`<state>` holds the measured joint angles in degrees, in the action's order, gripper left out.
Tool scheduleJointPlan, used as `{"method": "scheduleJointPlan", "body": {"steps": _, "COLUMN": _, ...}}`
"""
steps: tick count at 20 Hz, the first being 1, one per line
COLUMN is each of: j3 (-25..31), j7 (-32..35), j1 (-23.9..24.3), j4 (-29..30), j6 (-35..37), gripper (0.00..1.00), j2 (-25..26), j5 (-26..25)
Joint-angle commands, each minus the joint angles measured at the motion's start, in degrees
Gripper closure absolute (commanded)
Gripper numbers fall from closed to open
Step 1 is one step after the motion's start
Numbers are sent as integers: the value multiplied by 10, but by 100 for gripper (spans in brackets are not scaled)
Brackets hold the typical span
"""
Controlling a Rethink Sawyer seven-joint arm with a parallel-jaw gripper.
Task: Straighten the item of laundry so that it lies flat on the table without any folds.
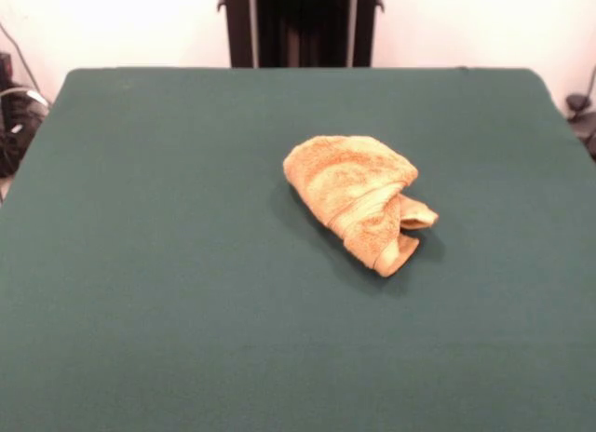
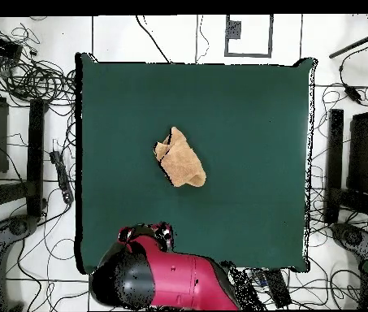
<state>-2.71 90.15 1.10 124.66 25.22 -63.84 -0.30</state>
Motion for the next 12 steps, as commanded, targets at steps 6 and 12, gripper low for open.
{"method": "scheduleJointPlan", "body": {"steps": 6, "j3": 13, "j7": 130, "j1": -11, "j4": 26, "j6": -69, "gripper": 0, "j2": 109, "j5": 10}}
{"method": "scheduleJointPlan", "body": {"steps": 12, "j3": -1, "j7": 136, "j1": -22, "j4": 27, "j6": -82, "gripper": 0, "j2": 132, "j5": 13}}
